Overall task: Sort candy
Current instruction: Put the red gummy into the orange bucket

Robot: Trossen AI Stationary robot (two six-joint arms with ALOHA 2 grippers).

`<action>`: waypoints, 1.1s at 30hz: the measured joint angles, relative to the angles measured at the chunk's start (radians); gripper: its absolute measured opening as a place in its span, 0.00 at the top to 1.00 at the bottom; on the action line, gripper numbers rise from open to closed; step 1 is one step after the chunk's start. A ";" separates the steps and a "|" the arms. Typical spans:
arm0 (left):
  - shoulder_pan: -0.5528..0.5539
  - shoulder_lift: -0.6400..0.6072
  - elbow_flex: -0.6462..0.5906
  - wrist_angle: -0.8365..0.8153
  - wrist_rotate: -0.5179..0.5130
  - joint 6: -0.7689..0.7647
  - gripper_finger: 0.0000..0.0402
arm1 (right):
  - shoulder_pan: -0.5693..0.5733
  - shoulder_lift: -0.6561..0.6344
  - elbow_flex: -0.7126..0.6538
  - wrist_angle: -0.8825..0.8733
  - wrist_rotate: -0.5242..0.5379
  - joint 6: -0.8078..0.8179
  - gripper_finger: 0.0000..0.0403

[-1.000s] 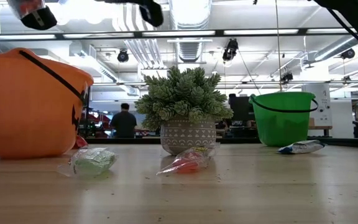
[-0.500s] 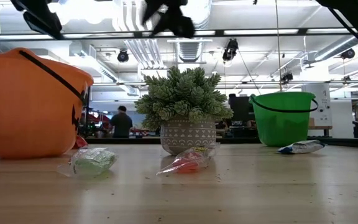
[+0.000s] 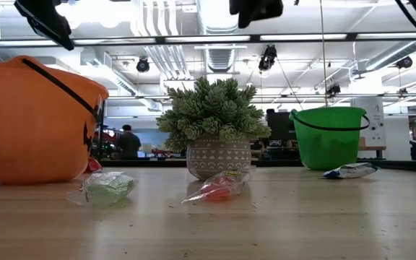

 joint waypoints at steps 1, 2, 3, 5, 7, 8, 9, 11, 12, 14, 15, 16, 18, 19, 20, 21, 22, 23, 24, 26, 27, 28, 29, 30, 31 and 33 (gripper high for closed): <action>0.000 -0.001 0.000 -0.002 0.000 0.000 0.63 | 0.014 0.000 0.000 0.000 0.002 0.018 0.68; 0.000 -0.001 0.000 -0.005 0.000 0.000 0.63 | 0.031 0.000 -0.001 0.000 0.001 0.032 0.68; 0.000 -0.001 0.000 -0.007 0.000 0.000 0.63 | 0.047 0.000 -0.001 0.000 0.000 0.047 0.68; 0.000 -0.001 0.000 -0.006 0.000 0.001 0.63 | 0.077 0.000 -0.002 0.000 -0.001 0.073 0.68; 0.000 -0.001 0.000 -0.006 0.000 0.001 0.63 | 0.102 0.000 -0.002 -0.001 0.023 0.089 0.68; 0.000 -0.001 0.000 -0.006 0.000 0.001 0.63 | 0.113 0.000 -0.002 -0.002 0.038 0.098 0.68; 0.000 -0.001 0.000 -0.006 0.000 0.001 0.63 | 0.122 0.000 -0.003 0.000 0.049 0.113 0.68; 0.000 -0.001 0.000 -0.006 0.000 0.001 0.63 | 0.137 0.001 -0.014 0.019 0.074 0.163 0.68; 0.000 -0.001 0.000 -0.006 0.001 0.001 0.63 | 0.144 0.002 -0.021 0.038 0.093 0.194 0.68; 0.000 -0.001 0.000 -0.005 0.001 0.001 0.63 | 0.154 0.002 -0.035 0.075 0.123 0.263 0.68; 0.000 0.000 0.000 -0.005 0.001 0.001 0.63 | 0.156 0.002 -0.049 0.100 0.128 0.294 0.68; 0.000 0.000 0.000 -0.005 0.001 0.001 0.63 | 0.159 0.002 -0.065 0.131 0.129 0.325 0.68; 0.000 0.000 0.000 -0.005 0.001 0.000 0.63 | 0.166 0.002 -0.109 0.205 0.132 0.372 0.68; 0.000 0.000 0.000 -0.005 0.002 -0.001 0.63 | 0.170 0.002 -0.135 0.245 0.133 0.385 0.68; 0.000 0.000 0.000 -0.005 0.002 -0.002 0.63 | 0.176 0.003 -0.162 0.286 0.132 0.392 0.68; 0.000 0.000 0.000 -0.005 0.002 -0.002 0.63 | 0.180 0.003 -0.189 0.326 0.127 0.399 0.68; 0.000 0.000 0.000 -0.004 0.002 -0.002 0.63 | 0.182 0.003 -0.217 0.360 0.114 0.404 0.68; 0.000 0.000 0.000 -0.004 0.002 -0.002 0.63 | 0.183 0.003 -0.241 0.388 0.089 0.405 0.68; 0.000 0.000 0.000 -0.003 0.002 -0.002 0.63 | 0.183 0.003 -0.263 0.413 0.065 0.406 0.68; 0.000 0.000 0.000 -0.002 0.002 -0.002 0.63 | 0.182 0.003 -0.298 0.450 0.042 0.406 0.68; 0.000 0.000 0.000 -0.002 0.002 -0.002 0.63 | 0.182 0.004 -0.310 0.459 0.029 0.401 0.68; 0.000 0.000 0.000 -0.002 0.002 -0.002 0.63 | 0.182 0.004 -0.319 0.467 0.021 0.388 0.68; 0.000 0.000 0.000 -0.002 0.003 -0.002 0.63 | 0.182 0.004 -0.326 0.474 0.022 0.375 0.68; 0.000 0.000 0.000 -0.002 0.003 -0.003 0.63 | 0.185 0.004 -0.329 0.482 0.023 0.355 0.68; 0.000 0.000 0.000 -0.002 0.003 -0.006 0.63 | 0.187 0.004 -0.331 0.492 0.021 0.331 0.68; 0.000 -0.001 0.000 -0.002 0.003 -0.029 0.63 | 0.188 0.004 -0.332 0.513 -0.007 0.290 0.68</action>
